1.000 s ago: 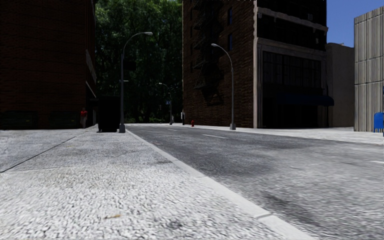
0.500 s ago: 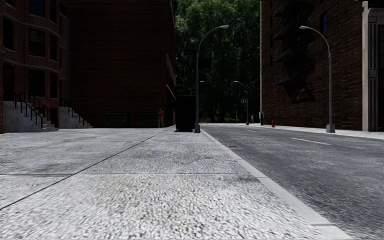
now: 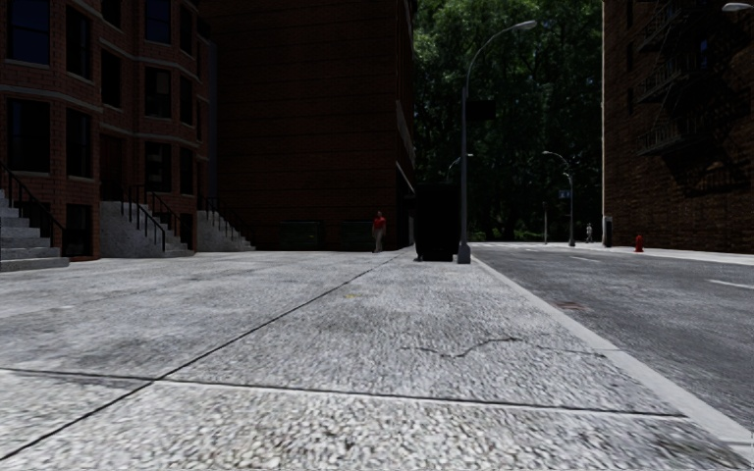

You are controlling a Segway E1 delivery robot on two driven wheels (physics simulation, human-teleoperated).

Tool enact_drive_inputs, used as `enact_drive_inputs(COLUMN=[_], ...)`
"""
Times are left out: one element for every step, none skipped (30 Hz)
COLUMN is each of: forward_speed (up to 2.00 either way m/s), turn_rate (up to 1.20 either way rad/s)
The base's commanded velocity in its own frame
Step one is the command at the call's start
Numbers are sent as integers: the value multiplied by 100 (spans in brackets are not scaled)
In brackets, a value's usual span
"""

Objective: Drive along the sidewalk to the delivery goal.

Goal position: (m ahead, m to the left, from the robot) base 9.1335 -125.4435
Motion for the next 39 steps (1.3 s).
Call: enact_drive_inputs(forward_speed=[200,200,200,200,200,200,200,200,200,200,200,200,200,200,200,200,200,200,200,200,200,200,200,200,200,200,200,200,200,200,200,200,200,200,200,200,200,200,200], turn_rate=[0,0,0,0,0,0,0,0,0,0,0,0,0,0,0,0,0,0,0,0,0,0,0,0,0,0,0,0,0,0,0,0,0,0,0,0,0,0,0])
